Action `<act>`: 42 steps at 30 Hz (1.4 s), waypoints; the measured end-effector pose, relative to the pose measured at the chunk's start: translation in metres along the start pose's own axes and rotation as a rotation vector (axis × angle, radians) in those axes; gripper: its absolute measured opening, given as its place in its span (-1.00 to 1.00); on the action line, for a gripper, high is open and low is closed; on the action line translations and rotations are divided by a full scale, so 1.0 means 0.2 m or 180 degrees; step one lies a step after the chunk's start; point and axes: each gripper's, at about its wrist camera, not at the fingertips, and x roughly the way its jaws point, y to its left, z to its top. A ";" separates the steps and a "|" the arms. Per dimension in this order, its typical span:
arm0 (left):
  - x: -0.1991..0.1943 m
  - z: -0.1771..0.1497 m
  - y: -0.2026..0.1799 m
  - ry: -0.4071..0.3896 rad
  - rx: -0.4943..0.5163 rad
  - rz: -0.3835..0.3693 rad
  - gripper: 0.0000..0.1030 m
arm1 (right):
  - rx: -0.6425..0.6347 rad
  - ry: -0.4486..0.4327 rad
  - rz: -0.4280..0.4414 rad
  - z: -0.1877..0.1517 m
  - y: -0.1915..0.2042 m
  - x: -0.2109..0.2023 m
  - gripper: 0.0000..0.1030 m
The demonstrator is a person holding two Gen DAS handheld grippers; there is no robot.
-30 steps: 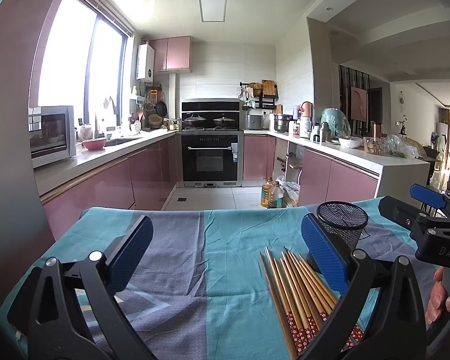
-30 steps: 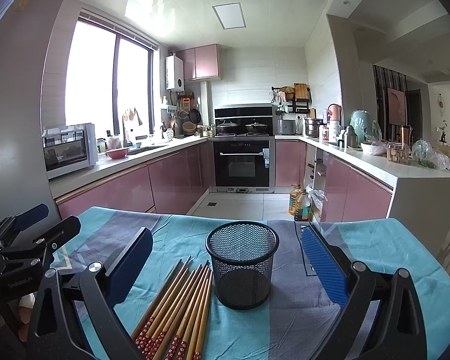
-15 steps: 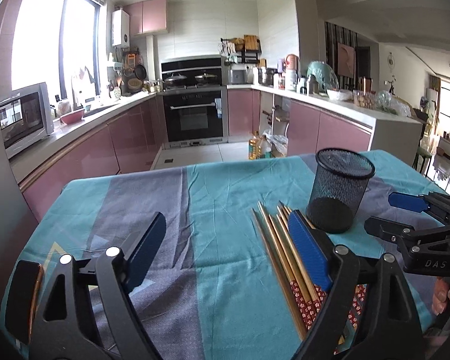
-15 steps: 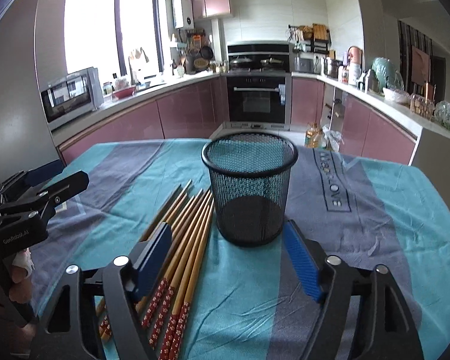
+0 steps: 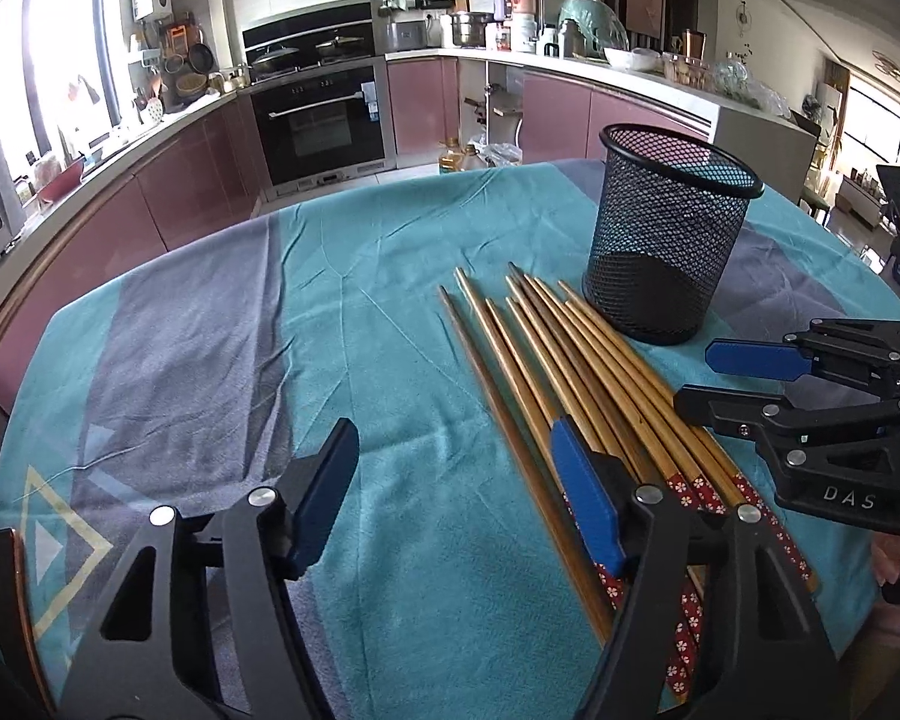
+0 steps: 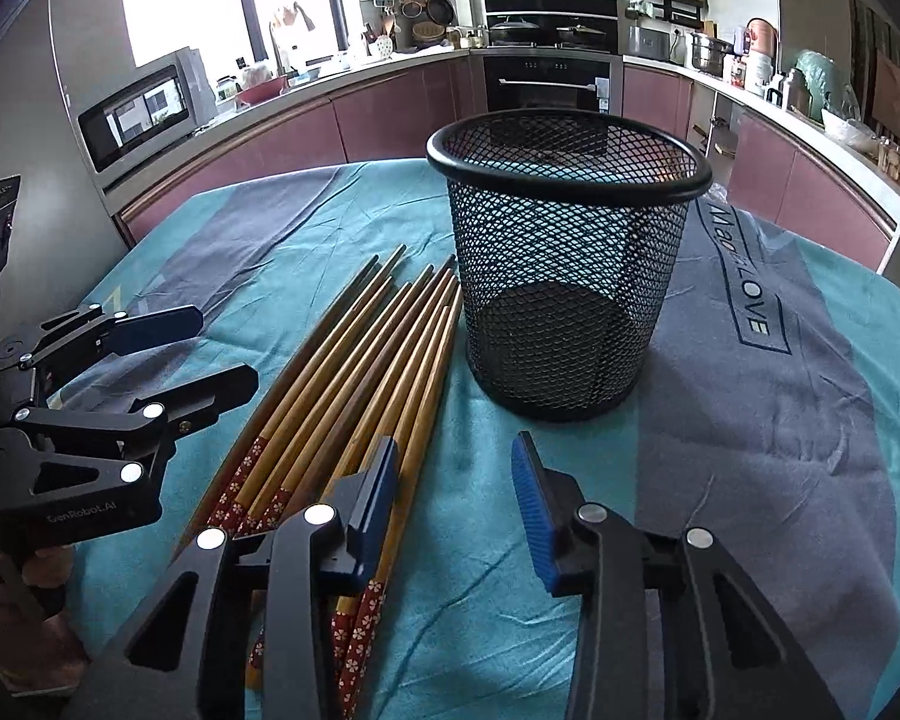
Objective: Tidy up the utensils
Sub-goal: 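Lower the left gripper onto one chopstick and close it while the right gripper grasps another, then lift the chopstick upright with the left gripper while the right gripper carries its chopstick over the cup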
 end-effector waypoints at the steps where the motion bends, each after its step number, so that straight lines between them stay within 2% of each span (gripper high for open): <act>1: 0.02 0.00 0.00 0.0035 0.0003 -0.0015 0.25 | -0.0002 0.0006 0.0004 0.00 0.00 0.01 -0.28; 6: 0.10 0.00 0.01 0.0230 -0.0042 -0.0121 0.13 | -0.0030 0.0066 -0.0015 0.02 0.00 0.02 -0.28; 11: 0.14 0.02 0.03 0.0299 -0.0081 -0.0214 0.07 | -0.0110 0.0118 -0.0089 0.03 0.00 0.04 -0.28; 13: 0.15 0.03 0.02 0.0337 -0.0079 -0.0247 -0.05 | -0.0154 0.0125 -0.0105 0.04 0.02 0.05 -0.32; 17: 0.19 0.07 0.00 0.0361 -0.0041 -0.0243 -0.16 | -0.0188 0.0138 -0.0060 0.06 0.03 0.07 -0.54; 20: 0.20 0.10 -0.01 0.0384 -0.0062 -0.0286 -0.39 | -0.0149 0.0150 0.0026 0.08 0.02 0.09 -0.86; 24: 0.20 0.11 -0.01 0.0402 -0.0182 -0.0397 -0.76 | -0.0062 0.0126 0.0104 0.07 0.01 0.08 -0.89; 33: 0.12 0.11 0.03 0.0308 -0.0324 -0.0457 -0.85 | -0.0001 -0.0072 0.0350 0.06 -0.02 -0.05 -0.89; 42: -0.18 0.20 0.11 -0.0048 -0.0344 -0.0838 -0.85 | 0.0065 -0.0475 0.0615 0.12 -0.04 -0.26 -0.89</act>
